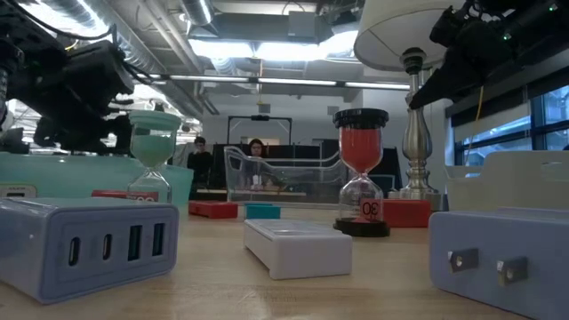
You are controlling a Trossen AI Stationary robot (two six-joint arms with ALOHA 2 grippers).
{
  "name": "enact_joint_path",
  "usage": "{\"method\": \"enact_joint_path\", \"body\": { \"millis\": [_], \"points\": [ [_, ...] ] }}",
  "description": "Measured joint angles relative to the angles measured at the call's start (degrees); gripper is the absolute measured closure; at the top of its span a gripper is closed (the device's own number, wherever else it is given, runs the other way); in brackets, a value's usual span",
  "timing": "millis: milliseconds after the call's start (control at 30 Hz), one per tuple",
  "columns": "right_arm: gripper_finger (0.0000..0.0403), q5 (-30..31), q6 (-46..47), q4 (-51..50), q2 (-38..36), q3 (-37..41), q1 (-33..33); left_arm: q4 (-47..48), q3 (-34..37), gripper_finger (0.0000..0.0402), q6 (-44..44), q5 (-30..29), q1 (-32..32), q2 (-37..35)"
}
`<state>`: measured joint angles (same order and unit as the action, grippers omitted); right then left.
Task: Pick & Place Office items
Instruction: Put the top blue hourglass into the green bin, then put the light blue hourglass into the green bin
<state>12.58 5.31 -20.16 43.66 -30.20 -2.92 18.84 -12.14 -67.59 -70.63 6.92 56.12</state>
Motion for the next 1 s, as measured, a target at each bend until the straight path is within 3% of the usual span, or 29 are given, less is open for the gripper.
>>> {"method": "enact_joint_path", "body": {
  "millis": [300,500,600,867,933,1000],
  "points": [
    [0.0161,0.0,0.0,0.0,0.0,0.0,0.0,-7.0,-1.8,0.0119,17.2,-1.5,0.0,-1.7],
    [0.0161,0.0,0.0,0.0,0.0,0.0,0.0,-7.1,-9.5,0.0119,33.3,4.9,-2.0,-3.4],
    [0.0161,0.0,0.0,0.0,0.0,0.0,0.0,-7.5,-13.8,0.0119,38.5,14.9,-3.4,-3.8],
    [0.0161,0.0,0.0,0.0,0.0,0.0,0.0,-19.6,-16.3,0.0119,47.0,57.3,-9.6,-3.6],
    [0.0161,0.0,0.0,0.0,0.0,0.0,0.0,-21.9,-16.3,0.0119,47.3,62.1,-12.5,-2.8],
    [0.0161,0.0,0.2,0.0,0.0,0.0,0.0,-23.0,-16.3,0.0119,47.4,62.8,-15.7,-1.6]
  ]
}}
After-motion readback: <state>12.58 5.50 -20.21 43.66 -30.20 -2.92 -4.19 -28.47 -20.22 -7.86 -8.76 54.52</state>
